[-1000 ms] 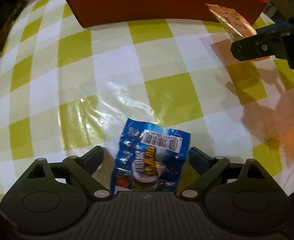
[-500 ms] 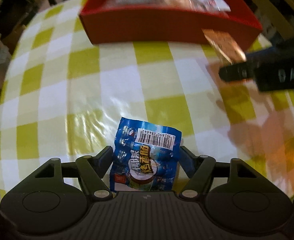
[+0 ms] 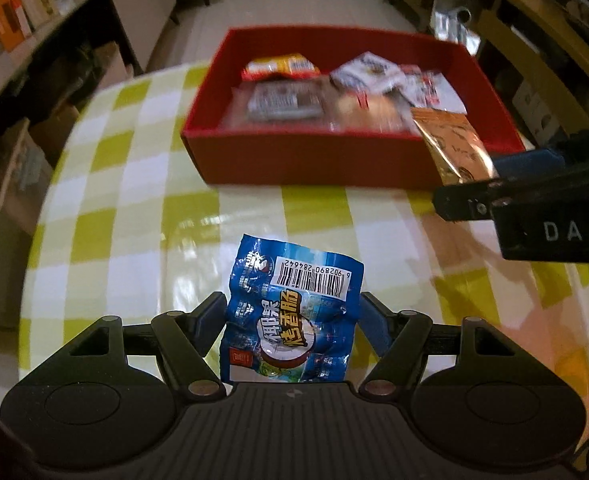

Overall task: Organize snacks
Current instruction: 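Lift and carry both held packets over the red box, then lower both packets into the red box and open both grippers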

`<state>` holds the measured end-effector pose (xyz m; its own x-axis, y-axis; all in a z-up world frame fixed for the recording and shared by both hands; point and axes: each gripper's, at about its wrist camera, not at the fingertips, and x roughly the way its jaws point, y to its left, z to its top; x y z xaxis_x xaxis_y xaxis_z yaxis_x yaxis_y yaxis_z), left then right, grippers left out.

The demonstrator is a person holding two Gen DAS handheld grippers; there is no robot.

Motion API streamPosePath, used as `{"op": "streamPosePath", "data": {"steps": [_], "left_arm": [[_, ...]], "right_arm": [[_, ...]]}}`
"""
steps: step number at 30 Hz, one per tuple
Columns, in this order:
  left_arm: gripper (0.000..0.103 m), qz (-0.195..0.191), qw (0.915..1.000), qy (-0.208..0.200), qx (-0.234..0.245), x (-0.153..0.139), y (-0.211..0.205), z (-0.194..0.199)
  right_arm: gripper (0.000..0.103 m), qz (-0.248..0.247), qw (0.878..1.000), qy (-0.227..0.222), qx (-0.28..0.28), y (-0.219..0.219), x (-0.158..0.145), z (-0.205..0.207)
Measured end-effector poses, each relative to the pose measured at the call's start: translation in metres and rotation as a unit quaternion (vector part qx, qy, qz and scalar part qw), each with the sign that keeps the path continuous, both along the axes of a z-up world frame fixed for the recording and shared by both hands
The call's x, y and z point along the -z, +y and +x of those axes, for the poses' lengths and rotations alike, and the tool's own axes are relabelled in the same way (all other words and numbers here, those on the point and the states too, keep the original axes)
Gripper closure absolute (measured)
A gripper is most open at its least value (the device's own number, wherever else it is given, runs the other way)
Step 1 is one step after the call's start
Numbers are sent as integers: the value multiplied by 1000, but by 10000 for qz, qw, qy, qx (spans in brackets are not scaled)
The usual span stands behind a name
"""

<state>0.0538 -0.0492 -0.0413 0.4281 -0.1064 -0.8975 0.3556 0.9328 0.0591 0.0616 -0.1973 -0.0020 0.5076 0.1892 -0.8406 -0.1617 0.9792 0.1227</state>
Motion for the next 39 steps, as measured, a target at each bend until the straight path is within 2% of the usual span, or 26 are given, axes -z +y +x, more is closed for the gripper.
{"op": "streamPosePath", "data": {"steps": [11, 22, 32, 39], "left_arm": [[27, -248, 9984, -480, -169, -26, -15, 36], [27, -389, 9954, -826, -300, -37, -39, 84], [26, -462, 9952, -736, -440, -25, -59, 125], [22, -267, 9958, -691, -534, -16, -57, 132]], "right_arm": [[45, 90, 9980, -343, 527, -27, -18, 23], [45, 4, 9952, -444, 870, -45, -13, 58], [45, -69, 9939, -306, 1060, -55, 7, 91], [36, -39, 9936, -98, 1125, -56, 15, 97]]}}
